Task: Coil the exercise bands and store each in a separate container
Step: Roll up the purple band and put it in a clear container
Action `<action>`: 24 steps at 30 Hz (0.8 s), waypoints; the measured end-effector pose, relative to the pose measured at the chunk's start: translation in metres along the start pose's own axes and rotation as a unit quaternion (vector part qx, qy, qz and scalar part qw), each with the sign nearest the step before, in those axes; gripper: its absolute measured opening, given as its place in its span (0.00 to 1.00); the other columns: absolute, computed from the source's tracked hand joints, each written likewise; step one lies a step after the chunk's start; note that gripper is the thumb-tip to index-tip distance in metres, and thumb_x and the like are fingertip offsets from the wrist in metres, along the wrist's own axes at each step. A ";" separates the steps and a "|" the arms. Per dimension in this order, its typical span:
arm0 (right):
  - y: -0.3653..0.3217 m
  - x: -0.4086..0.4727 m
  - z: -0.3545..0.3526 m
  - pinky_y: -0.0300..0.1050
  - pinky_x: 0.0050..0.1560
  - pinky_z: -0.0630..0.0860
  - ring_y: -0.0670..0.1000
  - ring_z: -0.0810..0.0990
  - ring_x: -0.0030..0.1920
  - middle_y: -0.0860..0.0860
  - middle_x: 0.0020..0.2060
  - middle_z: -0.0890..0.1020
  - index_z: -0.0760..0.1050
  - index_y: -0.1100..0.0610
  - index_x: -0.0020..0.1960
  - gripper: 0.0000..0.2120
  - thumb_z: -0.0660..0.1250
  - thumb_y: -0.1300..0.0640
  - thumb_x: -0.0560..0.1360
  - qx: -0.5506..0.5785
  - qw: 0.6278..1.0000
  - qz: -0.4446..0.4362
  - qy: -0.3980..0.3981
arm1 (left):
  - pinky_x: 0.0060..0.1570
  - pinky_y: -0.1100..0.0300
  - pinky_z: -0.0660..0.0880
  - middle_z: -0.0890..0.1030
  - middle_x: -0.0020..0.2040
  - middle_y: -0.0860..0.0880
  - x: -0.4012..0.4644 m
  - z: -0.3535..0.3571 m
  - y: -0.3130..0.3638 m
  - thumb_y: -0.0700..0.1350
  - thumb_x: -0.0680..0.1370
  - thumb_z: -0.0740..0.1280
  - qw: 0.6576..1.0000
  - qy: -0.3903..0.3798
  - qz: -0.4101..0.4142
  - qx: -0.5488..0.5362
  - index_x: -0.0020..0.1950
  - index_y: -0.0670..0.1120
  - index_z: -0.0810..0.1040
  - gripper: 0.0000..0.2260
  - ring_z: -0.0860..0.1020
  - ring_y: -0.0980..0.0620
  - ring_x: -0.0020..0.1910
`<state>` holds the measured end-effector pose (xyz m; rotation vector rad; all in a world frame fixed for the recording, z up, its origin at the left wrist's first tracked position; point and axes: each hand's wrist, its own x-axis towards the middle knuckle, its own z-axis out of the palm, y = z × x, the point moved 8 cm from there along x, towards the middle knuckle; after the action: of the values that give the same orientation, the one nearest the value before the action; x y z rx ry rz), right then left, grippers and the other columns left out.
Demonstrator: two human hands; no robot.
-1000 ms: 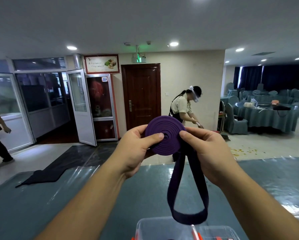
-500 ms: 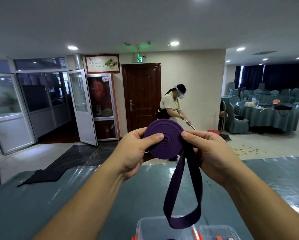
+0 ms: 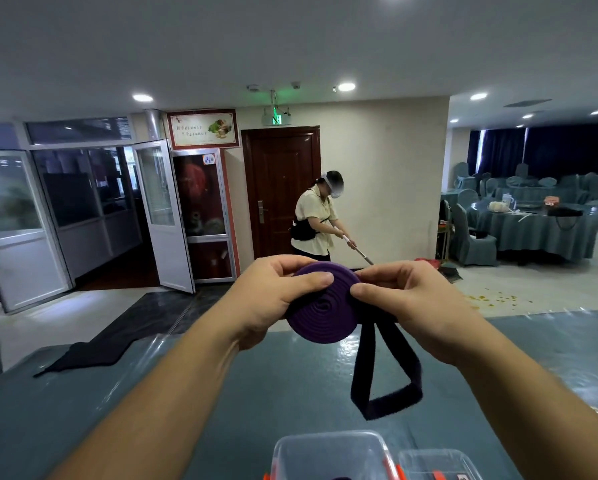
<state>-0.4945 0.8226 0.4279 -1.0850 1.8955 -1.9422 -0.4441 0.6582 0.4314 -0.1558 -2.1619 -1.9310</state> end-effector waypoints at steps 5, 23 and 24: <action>0.005 0.000 -0.006 0.39 0.45 0.83 0.53 0.89 0.47 0.58 0.48 0.89 0.88 0.53 0.53 0.14 0.77 0.51 0.69 0.035 0.999 0.011 0.032 | 0.44 0.54 0.84 0.87 0.53 0.40 0.002 0.001 -0.013 0.49 0.70 0.77 0.992 0.039 -0.003 -0.117 0.57 0.46 0.87 0.16 0.87 0.44 0.49; 0.008 -0.003 -0.003 0.38 0.46 0.83 0.56 0.89 0.49 0.58 0.48 0.89 0.88 0.53 0.53 0.11 0.76 0.55 0.71 0.035 0.999 0.019 -0.014 | 0.43 0.58 0.83 0.88 0.51 0.43 0.002 0.006 -0.008 0.41 0.76 0.76 1.000 0.003 0.011 -0.011 0.62 0.50 0.84 0.15 0.87 0.45 0.48; 0.007 -0.004 -0.001 0.38 0.46 0.83 0.55 0.89 0.49 0.57 0.48 0.89 0.88 0.52 0.53 0.10 0.76 0.56 0.73 0.024 0.999 0.017 -0.022 | 0.45 0.58 0.82 0.88 0.53 0.45 0.001 0.006 -0.004 0.40 0.77 0.76 0.999 -0.018 0.022 0.033 0.63 0.53 0.83 0.17 0.87 0.47 0.50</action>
<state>-0.4949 0.8247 0.4202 -1.0671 1.8227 -1.9199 -0.4467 0.6638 0.4274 -0.2272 -2.2224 -1.8450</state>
